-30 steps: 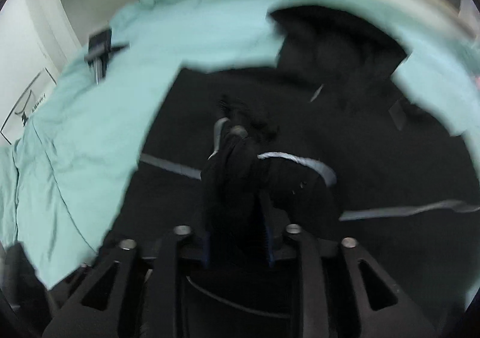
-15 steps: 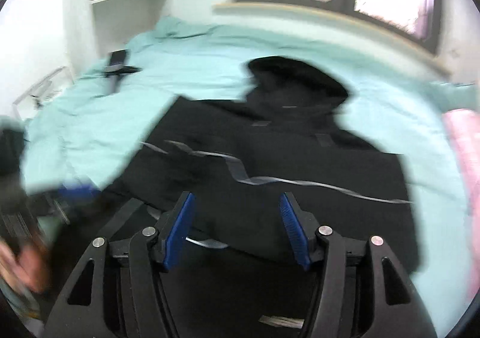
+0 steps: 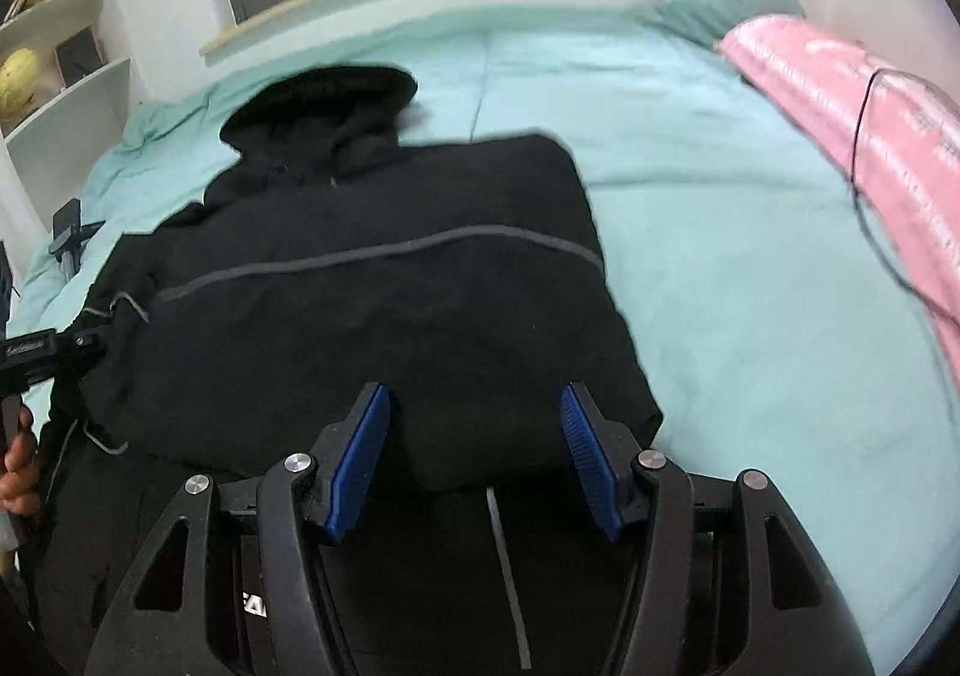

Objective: Fold large clothes

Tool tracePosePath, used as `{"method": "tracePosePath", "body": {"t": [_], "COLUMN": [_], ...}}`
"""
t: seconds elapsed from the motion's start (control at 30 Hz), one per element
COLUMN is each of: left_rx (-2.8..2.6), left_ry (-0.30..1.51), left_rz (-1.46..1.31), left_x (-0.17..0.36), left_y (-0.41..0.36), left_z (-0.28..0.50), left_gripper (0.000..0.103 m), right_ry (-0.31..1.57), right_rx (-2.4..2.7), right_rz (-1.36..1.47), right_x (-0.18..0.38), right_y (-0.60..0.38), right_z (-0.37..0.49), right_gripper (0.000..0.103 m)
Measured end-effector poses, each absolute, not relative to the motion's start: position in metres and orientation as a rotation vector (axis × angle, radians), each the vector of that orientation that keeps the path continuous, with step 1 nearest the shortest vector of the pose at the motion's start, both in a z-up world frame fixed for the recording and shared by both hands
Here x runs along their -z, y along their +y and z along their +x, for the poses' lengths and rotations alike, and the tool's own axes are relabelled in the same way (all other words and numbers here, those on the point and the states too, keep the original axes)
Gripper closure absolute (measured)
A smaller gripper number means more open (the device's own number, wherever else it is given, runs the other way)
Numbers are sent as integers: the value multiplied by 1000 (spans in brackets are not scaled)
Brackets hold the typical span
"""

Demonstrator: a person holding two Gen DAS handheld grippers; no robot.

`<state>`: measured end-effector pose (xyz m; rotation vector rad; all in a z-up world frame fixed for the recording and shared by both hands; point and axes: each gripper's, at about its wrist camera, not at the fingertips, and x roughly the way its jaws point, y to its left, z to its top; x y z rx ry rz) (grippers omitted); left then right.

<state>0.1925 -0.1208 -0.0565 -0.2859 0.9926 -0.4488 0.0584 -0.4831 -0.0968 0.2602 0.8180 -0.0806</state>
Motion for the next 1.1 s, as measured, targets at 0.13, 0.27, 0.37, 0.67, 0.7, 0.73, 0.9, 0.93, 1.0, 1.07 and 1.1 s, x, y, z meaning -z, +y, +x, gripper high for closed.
{"method": "tracePosePath", "body": {"t": [0.13, 0.27, 0.37, 0.67, 0.7, 0.73, 0.9, 0.93, 1.0, 1.07, 1.1], "left_rx": [574, 613, 573, 652, 636, 611, 442, 447, 460, 516, 533], "left_ry": [827, 798, 921, 1034, 1021, 1003, 816, 797, 815, 857, 873], "left_rz": [-417, -550, -585, -771, -713, -650, -427, -399, -340, -293, -271], "left_x": [10, 1, 46, 107, 94, 80, 4, -12, -28, -24, -20], "left_y": [-83, -32, -20, 2, 0, -2, 2, -8, -32, -68, -79], "left_z": [186, 198, 208, 208, 202, 196, 175, 174, 181, 186, 189], "left_gripper": [84, 84, 84, 84, 83, 82, 79, 77, 74, 65, 64], "right_ry": [811, 764, 803, 946, 946, 946, 904, 875, 849, 842, 850], "right_rx": [57, 5, -46, -4, -11, -15, -69, -99, -107, -99, -98], "right_rz": [245, 331, 384, 299, 301, 302, 364, 377, 359, 311, 285], "right_x": [85, 51, 57, 121, 120, 119, 83, 72, 58, 50, 50], "right_y": [-473, -467, -460, -449, -450, -451, -453, -451, -444, -431, -423], "right_z": [57, 60, 86, 118, 116, 115, 108, 109, 115, 132, 145], "right_gripper": [42, 40, 41, 49, 49, 49, 39, 38, 35, 35, 35]}}
